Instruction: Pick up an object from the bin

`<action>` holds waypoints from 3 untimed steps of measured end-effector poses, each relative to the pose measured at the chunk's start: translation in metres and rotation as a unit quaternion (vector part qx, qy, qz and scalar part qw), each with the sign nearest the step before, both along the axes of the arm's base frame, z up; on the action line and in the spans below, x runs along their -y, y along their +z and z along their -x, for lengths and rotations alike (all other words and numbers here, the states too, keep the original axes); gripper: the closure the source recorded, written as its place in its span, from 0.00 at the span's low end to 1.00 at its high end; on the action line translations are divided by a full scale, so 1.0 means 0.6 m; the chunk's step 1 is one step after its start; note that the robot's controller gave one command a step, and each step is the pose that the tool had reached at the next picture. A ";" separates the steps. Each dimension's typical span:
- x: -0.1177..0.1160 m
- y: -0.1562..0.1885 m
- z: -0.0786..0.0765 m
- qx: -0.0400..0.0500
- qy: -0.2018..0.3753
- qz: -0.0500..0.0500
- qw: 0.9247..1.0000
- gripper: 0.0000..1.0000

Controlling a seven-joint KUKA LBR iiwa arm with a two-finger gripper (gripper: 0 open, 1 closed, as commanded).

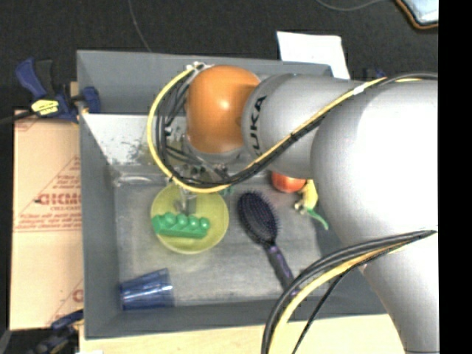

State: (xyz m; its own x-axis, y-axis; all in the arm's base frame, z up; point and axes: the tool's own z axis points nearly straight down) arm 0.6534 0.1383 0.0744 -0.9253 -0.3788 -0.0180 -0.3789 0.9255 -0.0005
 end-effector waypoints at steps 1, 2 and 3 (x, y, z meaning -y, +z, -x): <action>0.000 0.000 0.000 0.000 0.000 0.000 1.000 1.00; 0.000 0.014 0.001 0.000 -0.001 0.000 1.000 1.00; 0.001 0.041 0.000 0.002 -0.001 -0.001 1.000 1.00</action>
Offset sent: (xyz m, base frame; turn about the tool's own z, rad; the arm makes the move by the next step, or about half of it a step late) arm -0.0001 0.0001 0.0205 0.0002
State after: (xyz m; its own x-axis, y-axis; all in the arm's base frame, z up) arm 0.6537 0.1377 0.0989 -0.9263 -0.3763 -0.0217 -0.3763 0.9265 -0.0006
